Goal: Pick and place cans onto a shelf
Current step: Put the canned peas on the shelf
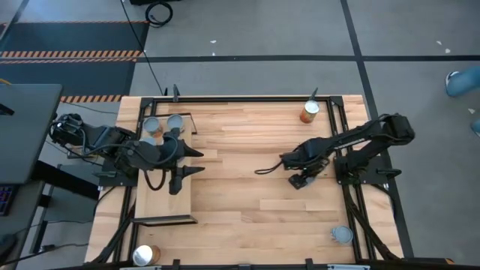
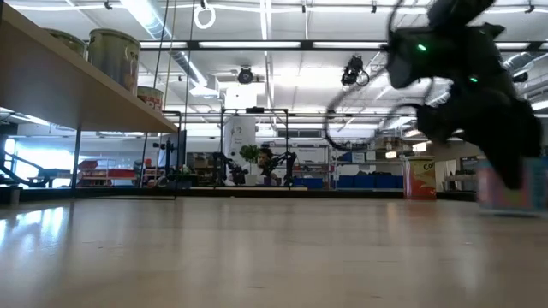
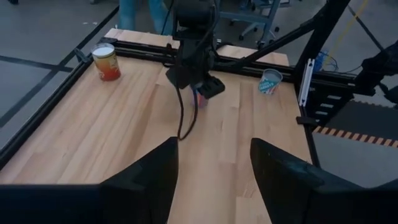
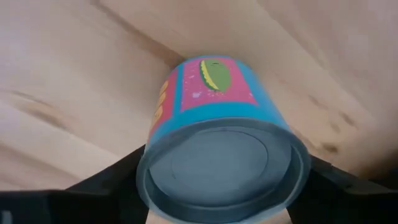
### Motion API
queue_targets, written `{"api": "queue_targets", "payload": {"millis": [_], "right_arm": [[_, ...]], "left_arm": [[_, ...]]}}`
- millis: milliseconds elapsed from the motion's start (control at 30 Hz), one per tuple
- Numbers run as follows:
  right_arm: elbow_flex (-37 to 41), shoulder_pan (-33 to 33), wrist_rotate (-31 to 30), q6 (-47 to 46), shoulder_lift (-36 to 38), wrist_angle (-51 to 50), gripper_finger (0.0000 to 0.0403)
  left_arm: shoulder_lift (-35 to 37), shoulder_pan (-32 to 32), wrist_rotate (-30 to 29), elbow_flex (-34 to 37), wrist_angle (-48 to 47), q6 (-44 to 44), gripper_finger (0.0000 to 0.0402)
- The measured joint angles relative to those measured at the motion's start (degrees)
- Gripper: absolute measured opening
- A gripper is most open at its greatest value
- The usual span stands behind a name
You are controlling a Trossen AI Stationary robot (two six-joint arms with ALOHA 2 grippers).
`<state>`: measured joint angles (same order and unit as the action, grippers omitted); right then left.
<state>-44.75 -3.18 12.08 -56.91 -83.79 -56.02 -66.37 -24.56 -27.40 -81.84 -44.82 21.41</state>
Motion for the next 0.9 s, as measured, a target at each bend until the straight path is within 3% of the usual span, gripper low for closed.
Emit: {"api": "queue_targets", "payload": {"millis": [200, 533, 667, 900], "right_arm": [[-18.71, -1.17, -4.71, 6.68, -11.76, -0.44, 0.0288], [-53.27, -3.27, -15.24, 30.64, -38.42, -7.59, 0.0288], [-60.88, -3.98, -15.3, 36.78, -44.07, -8.08, 0.031], [-65.35, -5.44, -14.55, 43.89, -47.38, -6.78, 0.0319]], "left_arm": [[0.79, 0.0, 0.0, -0.02, 0.27, -2.81, 0.0206], [4.44, -0.07, 0.02, -0.04, 0.82, -2.1, 0.0206], [5.05, -0.07, -0.02, -0.04, 1.54, -2.1, 0.0206], [4.98, -0.07, -3.01, -0.07, 4.88, -2.13, 0.0206]]}}
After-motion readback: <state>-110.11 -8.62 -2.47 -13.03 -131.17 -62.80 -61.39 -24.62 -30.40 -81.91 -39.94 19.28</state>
